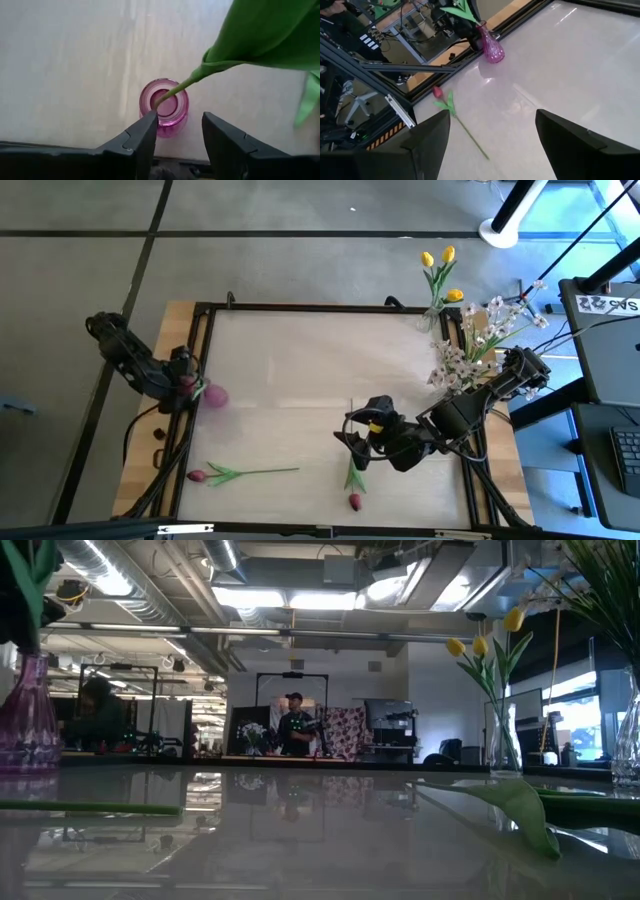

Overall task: Sort flowers into vase by color
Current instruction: Put the top red flower into the purple vase

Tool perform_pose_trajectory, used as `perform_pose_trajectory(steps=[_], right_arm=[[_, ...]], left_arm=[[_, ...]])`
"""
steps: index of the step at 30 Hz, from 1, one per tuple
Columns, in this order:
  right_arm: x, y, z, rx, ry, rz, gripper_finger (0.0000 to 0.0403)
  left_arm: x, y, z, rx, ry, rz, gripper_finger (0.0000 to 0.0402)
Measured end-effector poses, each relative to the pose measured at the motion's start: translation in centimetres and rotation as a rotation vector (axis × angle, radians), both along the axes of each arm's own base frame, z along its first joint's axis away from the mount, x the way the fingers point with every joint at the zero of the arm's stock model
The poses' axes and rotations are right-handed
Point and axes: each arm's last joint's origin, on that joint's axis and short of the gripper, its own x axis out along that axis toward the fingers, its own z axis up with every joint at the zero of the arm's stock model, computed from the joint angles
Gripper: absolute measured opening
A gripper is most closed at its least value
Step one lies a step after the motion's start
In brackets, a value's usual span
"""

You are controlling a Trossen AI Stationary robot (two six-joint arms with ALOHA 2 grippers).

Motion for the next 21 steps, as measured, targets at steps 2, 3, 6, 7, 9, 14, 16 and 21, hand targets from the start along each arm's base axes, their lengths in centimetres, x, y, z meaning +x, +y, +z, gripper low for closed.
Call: perform_pose_trajectory(steps=[2,3,6,7,9,14,16,21], right_arm=[[0.0,0.0,0.0,-0.003,-0.002,-0.005,0.0294],[0.0,0.0,0.0,-0.003,-0.002,-0.005,0.0294],[0.0,0.0,0.0,-0.003,-0.002,-0.005,0.0294],[0.0,0.0,0.0,-0.003,-0.002,-0.005,0.0294],[0.0,0.0,0.0,-0.003,-0.002,-0.005,0.0294],[0.0,0.0,0.0,-0.002,-0.002,-0.004,0.0294],[0.0,0.0,0.0,0.004,-0.002,-0.005,0.0294],[0.0,0.0,0.0,0.018,-0.004,-0.007,0.0294]], left_arm=[[0.1,0.0,-0.1,0.019,-0.011,0.014,0.0154],[0.1,0.0,-0.2,0.025,-0.015,0.021,0.0154],[0.1,0.1,-0.1,0.031,-0.029,0.051,0.0154],[0.1,0.2,0.0,0.027,-0.034,0.057,0.0154],[0.0,0.3,0.5,0.01,-0.049,0.073,0.0154],[-0.6,0.7,2.5,-0.063,-0.107,0.079,0.0154],[-1.0,0.8,3.4,-0.115,-0.114,0.065,0.0154],[-1.8,1.1,5.1,-0.234,-0.12,0.02,0.0153]])
